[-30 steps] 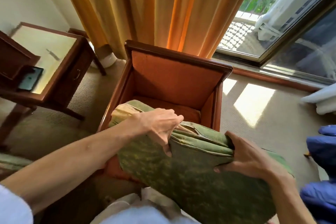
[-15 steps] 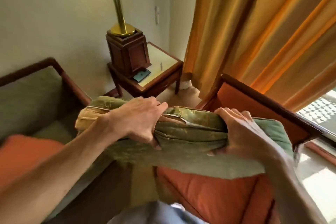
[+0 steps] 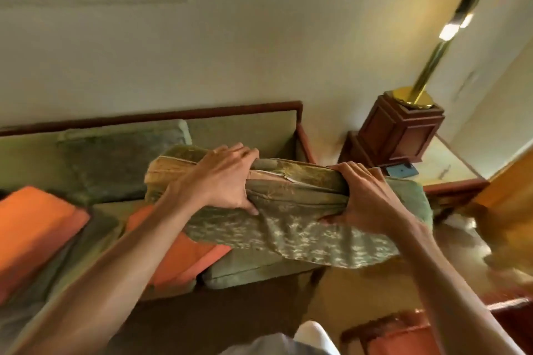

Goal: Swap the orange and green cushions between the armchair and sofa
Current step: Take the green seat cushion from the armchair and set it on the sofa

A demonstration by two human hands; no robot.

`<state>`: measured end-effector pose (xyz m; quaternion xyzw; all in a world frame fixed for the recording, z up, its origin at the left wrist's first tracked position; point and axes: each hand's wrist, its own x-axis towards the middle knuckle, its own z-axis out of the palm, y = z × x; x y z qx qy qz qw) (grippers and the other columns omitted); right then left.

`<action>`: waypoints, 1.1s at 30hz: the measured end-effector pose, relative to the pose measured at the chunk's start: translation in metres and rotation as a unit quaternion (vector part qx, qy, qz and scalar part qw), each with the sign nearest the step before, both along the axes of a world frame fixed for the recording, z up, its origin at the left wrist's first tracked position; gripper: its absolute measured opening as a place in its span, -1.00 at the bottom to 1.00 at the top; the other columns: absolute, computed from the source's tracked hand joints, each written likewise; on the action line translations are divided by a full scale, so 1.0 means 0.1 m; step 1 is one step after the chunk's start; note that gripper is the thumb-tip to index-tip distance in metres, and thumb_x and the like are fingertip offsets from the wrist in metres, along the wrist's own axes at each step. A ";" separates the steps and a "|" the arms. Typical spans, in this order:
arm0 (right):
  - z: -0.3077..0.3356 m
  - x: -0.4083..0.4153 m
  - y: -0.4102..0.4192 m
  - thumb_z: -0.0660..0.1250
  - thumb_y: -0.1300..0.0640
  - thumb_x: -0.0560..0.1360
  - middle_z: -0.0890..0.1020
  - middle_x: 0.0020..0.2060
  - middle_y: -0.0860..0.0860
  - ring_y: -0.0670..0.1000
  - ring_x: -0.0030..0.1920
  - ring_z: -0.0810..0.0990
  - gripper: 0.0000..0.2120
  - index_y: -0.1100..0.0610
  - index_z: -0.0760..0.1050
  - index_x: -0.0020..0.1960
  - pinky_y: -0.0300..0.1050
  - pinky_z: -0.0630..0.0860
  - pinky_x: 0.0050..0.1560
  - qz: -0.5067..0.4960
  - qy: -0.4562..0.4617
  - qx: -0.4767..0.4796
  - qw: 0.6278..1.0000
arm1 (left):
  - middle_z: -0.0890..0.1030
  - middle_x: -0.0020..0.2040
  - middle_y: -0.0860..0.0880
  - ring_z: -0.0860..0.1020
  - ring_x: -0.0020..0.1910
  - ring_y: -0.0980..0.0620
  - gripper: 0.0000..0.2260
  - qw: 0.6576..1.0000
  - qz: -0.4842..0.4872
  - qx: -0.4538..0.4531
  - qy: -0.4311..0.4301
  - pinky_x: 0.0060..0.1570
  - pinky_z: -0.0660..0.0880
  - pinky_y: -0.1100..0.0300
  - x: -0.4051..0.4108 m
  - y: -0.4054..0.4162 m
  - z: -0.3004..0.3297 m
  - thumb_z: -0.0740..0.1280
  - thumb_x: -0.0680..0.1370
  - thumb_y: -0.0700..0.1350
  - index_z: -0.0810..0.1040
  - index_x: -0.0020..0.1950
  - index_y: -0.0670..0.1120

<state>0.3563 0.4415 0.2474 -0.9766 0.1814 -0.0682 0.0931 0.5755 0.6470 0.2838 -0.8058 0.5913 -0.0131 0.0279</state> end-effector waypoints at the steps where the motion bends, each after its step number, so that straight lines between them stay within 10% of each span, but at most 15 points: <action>1: -0.04 0.30 0.03 0.44 -0.54 0.10 0.48 0.20 -0.10 0.01 0.24 0.43 0.02 -0.03 0.29 0.38 0.11 0.33 0.28 0.021 -0.003 -0.003 1.000 | 0.54 0.25 -0.01 0.47 0.18 0.00 -0.01 1.000 0.026 -0.002 -0.001 0.21 0.42 0.04 0.20 0.13 -0.05 0.49 0.11 0.51 0.39 0.33 -0.07; 10: -0.73 2.76 0.48 0.49 -0.45 0.11 0.47 0.28 -0.05 0.05 0.30 0.40 0.00 -0.03 0.24 0.39 0.06 0.26 0.38 0.167 0.003 0.029 0.985 | 0.52 0.26 0.01 0.43 0.24 -0.03 0.01 0.957 0.276 -0.028 0.086 0.21 0.40 0.02 1.80 1.11 -0.75 0.57 0.06 0.41 0.36 0.38 0.00; 15: -1.72 3.50 0.80 0.47 -0.36 0.23 0.24 0.53 0.02 0.04 0.56 0.09 0.10 0.05 0.06 0.57 0.02 -0.12 0.55 0.202 0.089 0.064 0.973 | 0.34 0.49 -0.03 0.26 0.48 -0.07 0.03 0.902 0.396 0.005 0.173 0.49 0.14 0.03 2.18 1.45 -1.78 0.57 0.23 0.19 0.15 0.57 -0.02; 21: -1.75 3.70 0.62 0.50 -0.29 0.28 0.03 0.59 0.03 0.06 0.59 -0.14 0.17 0.06 -0.13 0.60 0.07 -0.27 0.55 0.200 0.122 0.028 0.972 | 0.24 0.48 0.00 0.14 0.51 -0.05 0.00 0.915 0.378 -0.031 0.139 0.56 -0.11 -0.01 2.44 1.54 -2.07 0.52 0.20 0.13 0.11 0.54 0.01; 27: -1.65 3.47 0.05 0.48 0.09 0.33 -0.15 0.60 -0.05 0.02 0.57 -0.29 0.11 -0.07 -0.23 0.59 0.25 0.07 0.52 0.070 0.195 0.028 0.978 | 0.27 0.45 0.03 0.17 0.48 -0.01 -0.01 0.919 0.360 -0.050 0.153 0.56 -0.07 0.00 2.68 1.38 -2.05 0.54 0.17 0.02 0.13 0.52 0.04; 33: -1.57 3.64 0.08 0.63 0.05 0.17 0.16 0.50 0.03 0.11 0.50 0.06 0.19 0.07 -0.05 0.57 0.07 0.40 0.38 0.083 0.187 0.043 0.978 | 0.26 0.48 0.01 0.15 0.50 -0.03 0.02 0.922 0.354 -0.040 0.150 0.55 -0.07 -0.02 2.73 1.49 -2.12 0.56 0.19 0.09 0.11 0.55 0.02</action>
